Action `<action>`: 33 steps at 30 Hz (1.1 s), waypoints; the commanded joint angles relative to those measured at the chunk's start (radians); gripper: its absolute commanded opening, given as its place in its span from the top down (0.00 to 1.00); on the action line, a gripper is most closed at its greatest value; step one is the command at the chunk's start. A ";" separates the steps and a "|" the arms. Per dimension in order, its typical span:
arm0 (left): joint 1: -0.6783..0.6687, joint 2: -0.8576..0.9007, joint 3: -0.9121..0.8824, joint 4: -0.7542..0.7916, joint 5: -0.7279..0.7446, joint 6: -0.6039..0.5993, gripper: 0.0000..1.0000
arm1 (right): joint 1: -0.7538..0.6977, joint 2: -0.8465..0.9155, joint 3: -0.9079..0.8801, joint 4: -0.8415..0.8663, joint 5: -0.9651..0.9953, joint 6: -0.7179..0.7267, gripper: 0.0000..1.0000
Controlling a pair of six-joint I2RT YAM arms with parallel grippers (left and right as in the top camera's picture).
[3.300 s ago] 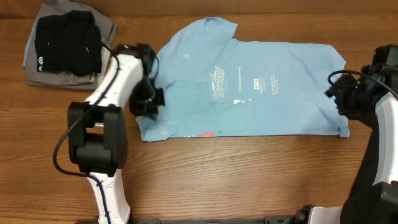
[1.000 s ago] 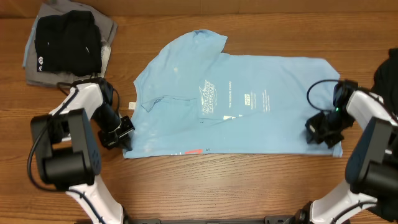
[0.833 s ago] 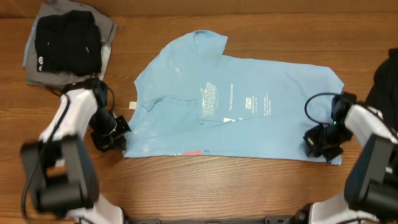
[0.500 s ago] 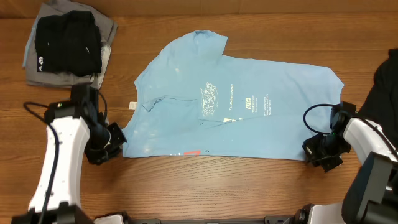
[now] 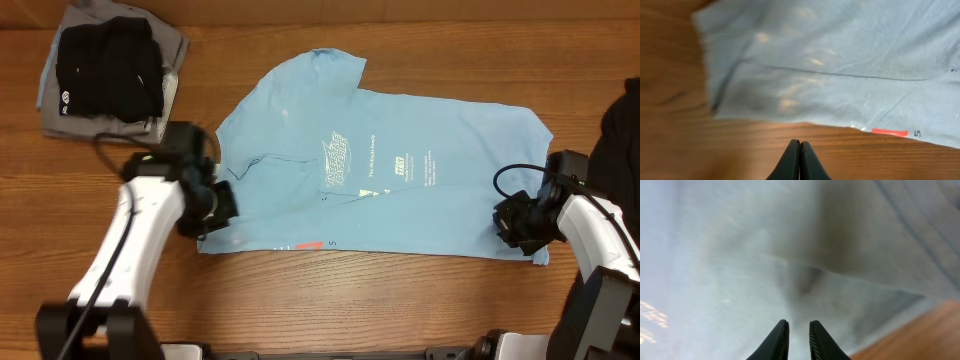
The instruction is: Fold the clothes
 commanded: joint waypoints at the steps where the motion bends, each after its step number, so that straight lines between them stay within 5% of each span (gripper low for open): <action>1: -0.038 0.103 -0.009 0.033 0.019 -0.019 0.96 | -0.002 -0.013 0.025 0.033 -0.024 -0.012 0.82; 14: -0.039 0.380 -0.009 0.091 -0.017 -0.018 0.96 | -0.003 0.080 0.004 0.065 -0.011 -0.008 0.82; 20: -0.039 0.385 -0.011 0.041 -0.046 -0.041 0.96 | -0.003 0.122 -0.039 0.064 -0.010 0.055 0.96; 33: -0.021 0.300 -0.249 0.078 -0.023 -0.153 0.96 | -0.003 0.120 -0.065 -0.015 0.083 0.242 0.96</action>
